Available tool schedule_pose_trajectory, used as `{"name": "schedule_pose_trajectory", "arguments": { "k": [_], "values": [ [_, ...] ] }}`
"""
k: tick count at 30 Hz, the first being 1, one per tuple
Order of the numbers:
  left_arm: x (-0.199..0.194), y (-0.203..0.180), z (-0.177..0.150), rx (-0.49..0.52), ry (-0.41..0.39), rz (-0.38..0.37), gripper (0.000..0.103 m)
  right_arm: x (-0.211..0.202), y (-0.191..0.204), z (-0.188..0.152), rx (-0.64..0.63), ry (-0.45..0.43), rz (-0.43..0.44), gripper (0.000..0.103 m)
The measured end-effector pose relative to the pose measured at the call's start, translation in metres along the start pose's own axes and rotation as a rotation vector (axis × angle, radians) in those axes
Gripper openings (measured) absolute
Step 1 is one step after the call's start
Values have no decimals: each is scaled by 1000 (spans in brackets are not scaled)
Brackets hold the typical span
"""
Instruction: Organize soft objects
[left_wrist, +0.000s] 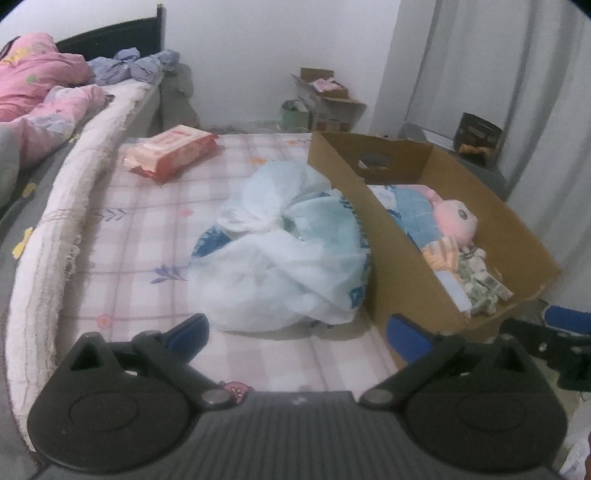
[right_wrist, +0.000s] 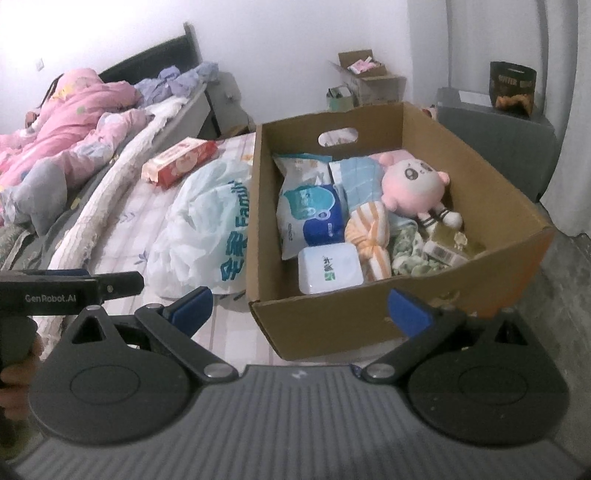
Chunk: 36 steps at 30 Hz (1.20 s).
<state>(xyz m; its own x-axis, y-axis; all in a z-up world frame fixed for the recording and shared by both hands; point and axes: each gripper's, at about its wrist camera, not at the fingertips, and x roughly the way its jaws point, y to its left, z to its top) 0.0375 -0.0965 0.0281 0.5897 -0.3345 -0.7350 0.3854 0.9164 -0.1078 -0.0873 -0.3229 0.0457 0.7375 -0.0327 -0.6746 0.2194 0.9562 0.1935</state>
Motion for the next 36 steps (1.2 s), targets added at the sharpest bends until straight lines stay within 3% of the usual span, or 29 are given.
{"name": "schedule_pose_trajectory", "arguments": {
  "k": [5, 9, 36],
  "values": [
    [1, 0, 3, -44, 63, -68, 103, 3, 3, 1, 1, 14, -17, 102],
    [2, -10, -1, -22, 58, -16, 102, 4, 9, -2, -19, 21, -24, 102],
    [8, -38, -9, 49, 101, 39, 100, 11, -5, -6, -6, 57, -53, 102]
  ]
}}
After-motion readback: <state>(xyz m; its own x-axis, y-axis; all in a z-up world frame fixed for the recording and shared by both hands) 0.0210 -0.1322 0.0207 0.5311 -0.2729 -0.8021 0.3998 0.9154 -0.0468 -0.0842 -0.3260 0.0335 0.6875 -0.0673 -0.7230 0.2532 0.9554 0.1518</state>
